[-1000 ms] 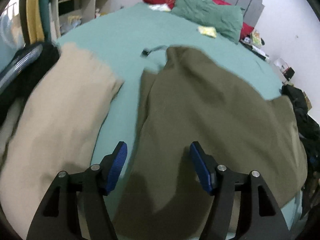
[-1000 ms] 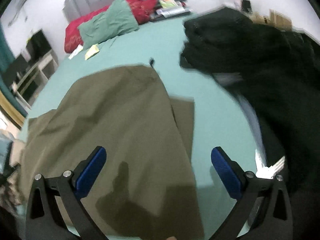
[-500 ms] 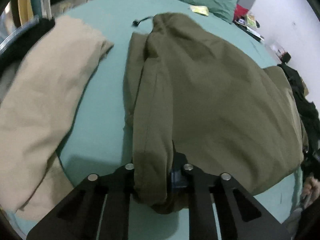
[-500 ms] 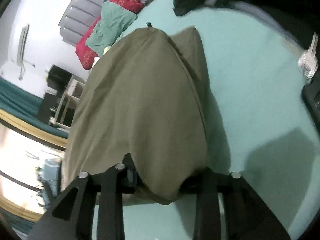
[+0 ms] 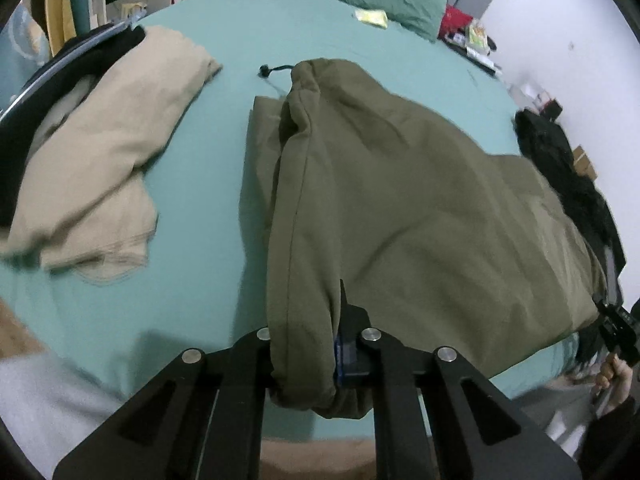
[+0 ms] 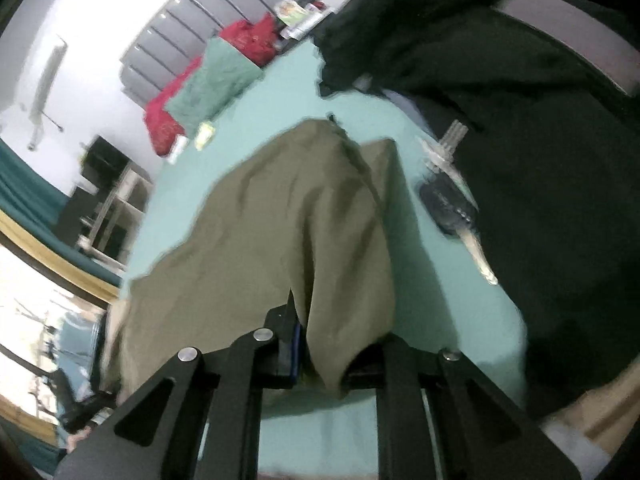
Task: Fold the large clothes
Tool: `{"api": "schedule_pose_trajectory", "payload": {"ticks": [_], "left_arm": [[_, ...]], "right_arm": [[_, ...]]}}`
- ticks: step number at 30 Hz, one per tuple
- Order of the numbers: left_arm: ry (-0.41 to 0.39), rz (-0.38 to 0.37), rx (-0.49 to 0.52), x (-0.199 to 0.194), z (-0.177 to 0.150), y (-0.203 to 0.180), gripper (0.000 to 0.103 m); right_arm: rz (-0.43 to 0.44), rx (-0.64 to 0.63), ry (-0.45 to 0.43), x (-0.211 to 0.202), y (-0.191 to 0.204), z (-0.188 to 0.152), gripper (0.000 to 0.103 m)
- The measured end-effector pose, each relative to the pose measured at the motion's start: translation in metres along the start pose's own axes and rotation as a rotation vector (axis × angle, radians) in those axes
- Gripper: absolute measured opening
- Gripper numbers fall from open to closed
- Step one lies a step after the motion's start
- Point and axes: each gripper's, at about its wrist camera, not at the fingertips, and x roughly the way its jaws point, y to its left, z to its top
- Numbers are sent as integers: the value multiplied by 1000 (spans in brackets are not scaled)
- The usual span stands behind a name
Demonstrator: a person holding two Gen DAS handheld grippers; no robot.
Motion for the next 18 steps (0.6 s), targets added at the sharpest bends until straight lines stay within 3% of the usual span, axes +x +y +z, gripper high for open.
{"api": "schedule_pose_trajectory", "payload": {"ticks": [4,8,11,14,18], "left_arm": [[41,8,-60,7,-22,12,18],[62,3,-108,3,-11,11,19],[14,22,-99,-12,-3,4,22],[-61,73,-54,-30,6,-19,26],[-207,151,30,-62,16,-61,28]], "right_arm": [[-27,14,31,5,-18,-14,17],[-68,-29,36,11,-13,-9,22],[-78,-34,38,13,-13,-6,25],[-104,-36,42,12,-17,-9,35],[-118,-46,34,5,-21,-12,57]]}}
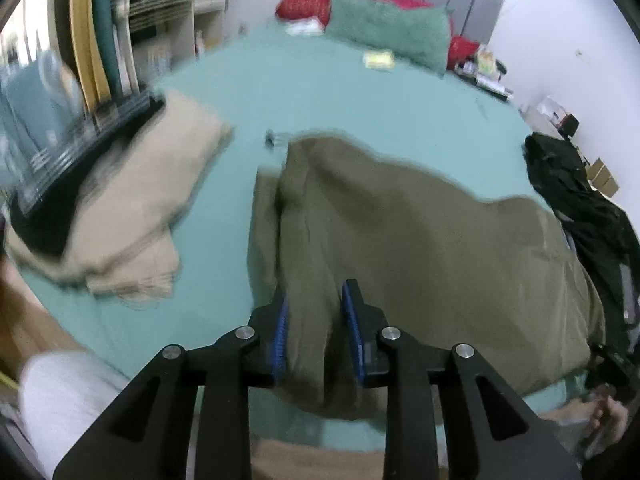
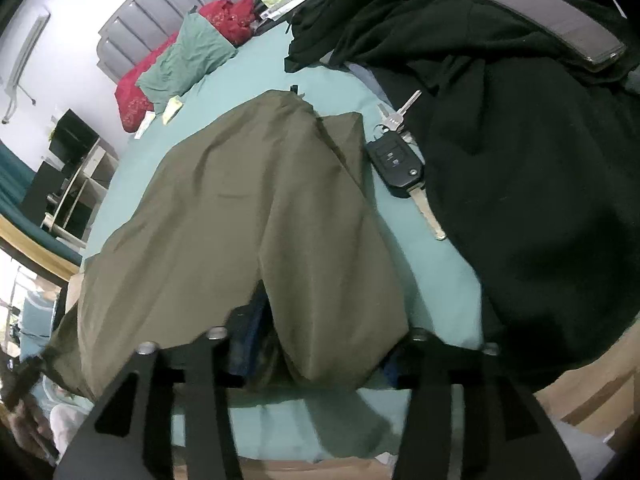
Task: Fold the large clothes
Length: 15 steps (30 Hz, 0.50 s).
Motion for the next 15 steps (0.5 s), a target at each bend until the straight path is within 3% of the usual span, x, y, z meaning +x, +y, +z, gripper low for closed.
{"api": "schedule_pose_trajectory", "payload": {"ticks": [3,6,11,15], "left_arm": [[-151,34,36,-29,21,-29,39],[-192,-56,69,-37,32,-58,42],[-60,-292,179,0,27,-129,42],[67,-362,262,42,8,-175,42]], "right_arm": [[-5,2,4,-1,-7,0,75],[-3,20,0,-2,-15,0,83],[19,47,-22,-5,-25,3,86],[34,27,-28,1,-22,6,92]]}}
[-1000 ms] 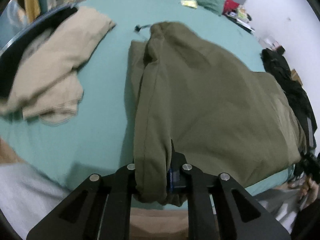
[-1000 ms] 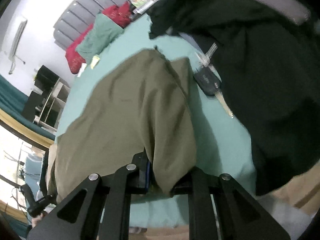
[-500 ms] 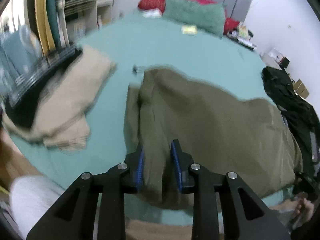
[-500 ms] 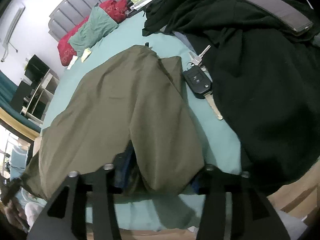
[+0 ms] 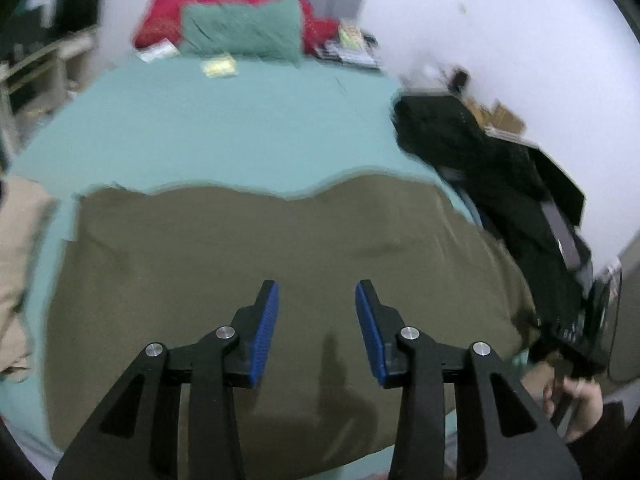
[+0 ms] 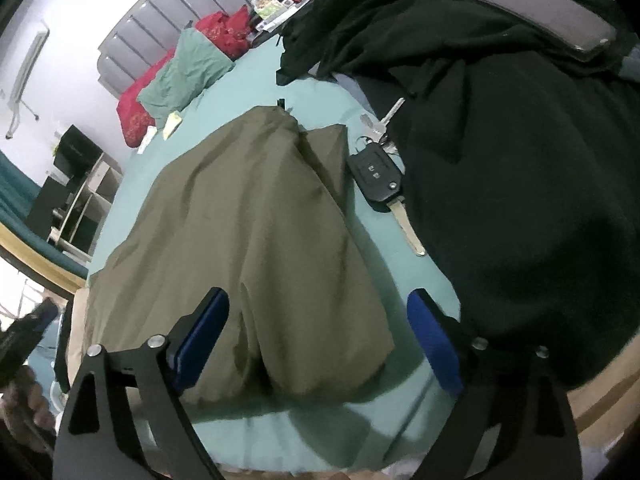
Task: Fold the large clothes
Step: 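Lift the jacket hem with the right gripper and fold it toward the hood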
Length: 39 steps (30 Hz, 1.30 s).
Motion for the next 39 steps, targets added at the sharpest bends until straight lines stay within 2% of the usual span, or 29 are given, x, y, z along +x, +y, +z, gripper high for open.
{"api": "schedule_pose_trajectory", "payload": {"ticks": [2,6,8,10,12,16,17,18,19,20,21,22,25,28,31,34,39], "left_arm": [[72,-58,-29,26,-4,-3,42],[112,-55,-35,52,-14,2,42],[156,-78,-44,71,-20,12,42],[187,-105,-54,86,-27,19,42],[185,-120,-57,98,-35,27,42],[169,-92,-39,110,-49,22,42],[168,-81,-32,110,-50,20,42],[169,-76,-29,110,-51,19,42],[169,-75,-29,110,-51,20,42],[168,-78,-30,110,-52,21,42],[170,-81,-35,110,-49,21,42],[175,-88,-43,111,-48,22,42],[213,-115,-76,108,-39,27,42],[233,-157,-126,91,-32,38,42],[170,-201,-125,49,-27,58,42],[101,-199,-124,2,-26,92,42],[7,-90,-144,-64,-41,177,42]], "right_arm": [[22,0,21,9,1,3,92],[126,102,96,30,-8,2,93],[154,160,92,33,-14,3,95],[179,183,88,35,-13,5,103],[187,181,79,38,-10,7,103],[358,158,132,55,15,6,102],[366,155,139,58,21,5,101],[364,141,143,61,27,5,93],[357,125,147,62,32,5,62],[353,98,151,63,39,6,44],[365,93,142,61,43,7,36],[376,67,111,54,52,10,30],[352,-50,33,27,88,20,26],[288,-199,-42,-1,138,21,25],[228,-365,-99,-27,203,17,25],[181,-522,-122,-34,270,8,25],[190,-729,-89,-20,360,-33,26]]}}
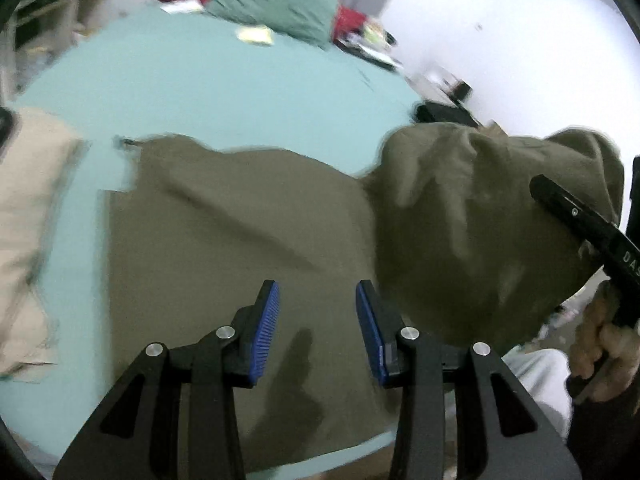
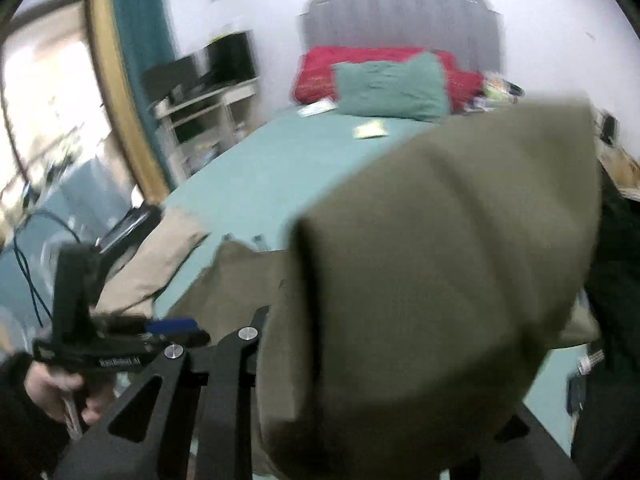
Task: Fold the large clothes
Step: 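Lift the jacket hem with the right gripper and fold it toward the hood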
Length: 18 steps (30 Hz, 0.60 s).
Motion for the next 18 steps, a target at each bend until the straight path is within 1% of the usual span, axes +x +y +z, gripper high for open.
{"api": "schedule_pose_trajectory", "payload": {"ticks": [2,3,4,6,7,8,9,10,11,12,13,14,15,16,17,18], "left_arm": [[-31,67,-12,-20,-6,35,42],[-42,91,-28,-26,-8,49,42],[-52,108,-55,-34,-14,70,42],[-55,121,-98,-42,-22,98,42],[-56,134,-135,-46,-29,117,42],[-56,142,-171,-48,-34,132,42],[-54,141,-194,-46,-33,136,42],[-49,133,-227,-46,-37,147,42],[-47,123,-247,-46,-36,152,42],[-53,106,-265,-46,-36,156,42],[-64,88,-279,-46,-35,157,42],[-75,74,-291,-48,-33,161,42],[-85,70,-295,-49,-32,164,42],[-103,63,-300,-52,-31,165,42],[-123,51,-305,-55,-30,166,42],[-141,33,-310,-57,-27,164,47]], "right_arm": [[25,-89,52,28,44,2,26],[29,-113,74,38,56,1,26],[39,-154,111,57,78,-3,26],[59,-189,166,85,104,-14,27],[71,-204,204,99,117,-21,31],[80,-229,250,115,131,-31,32],[78,-255,285,128,145,-38,35],[90,-281,316,140,159,-50,38],[121,-289,349,146,168,-62,42],[157,-288,387,152,176,-72,52],[205,-289,430,160,185,-82,70],[237,-296,461,166,191,-91,81],[254,-323,479,171,199,-102,94],[246,-362,472,171,205,-109,98],[237,-394,457,168,207,-115,98],[238,-403,449,166,209,-114,99]]}}
